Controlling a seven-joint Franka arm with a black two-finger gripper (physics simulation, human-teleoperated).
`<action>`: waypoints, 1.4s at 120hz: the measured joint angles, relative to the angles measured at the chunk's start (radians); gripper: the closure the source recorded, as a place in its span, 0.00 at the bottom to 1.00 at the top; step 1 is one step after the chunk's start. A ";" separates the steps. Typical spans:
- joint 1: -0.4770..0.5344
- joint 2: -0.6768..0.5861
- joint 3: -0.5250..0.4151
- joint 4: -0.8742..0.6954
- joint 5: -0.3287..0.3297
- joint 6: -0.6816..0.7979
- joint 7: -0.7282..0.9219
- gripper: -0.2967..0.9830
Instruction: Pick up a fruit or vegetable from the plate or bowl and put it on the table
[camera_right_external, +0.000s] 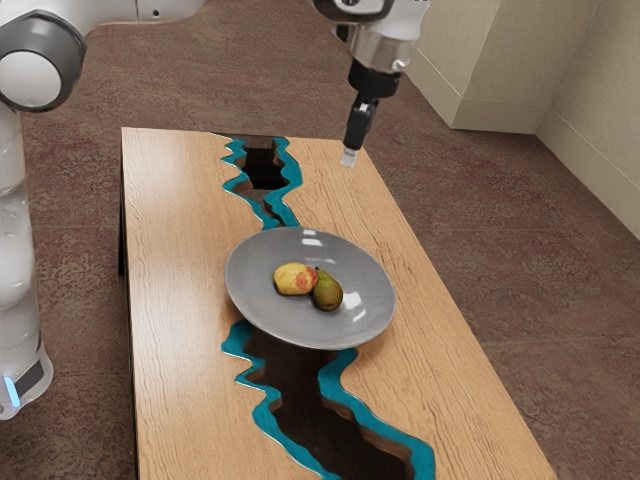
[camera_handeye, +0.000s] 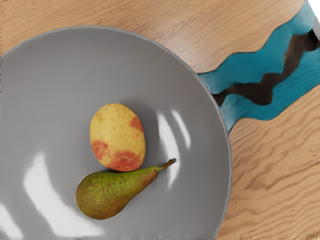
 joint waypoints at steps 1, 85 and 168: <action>-0.001 0.000 0.000 0.000 0.000 0.000 0.001 0.23; -0.176 0.003 -0.005 -0.260 0.089 0.115 0.631 0.23; -0.149 -0.165 -0.015 -0.654 -0.170 0.511 0.911 0.23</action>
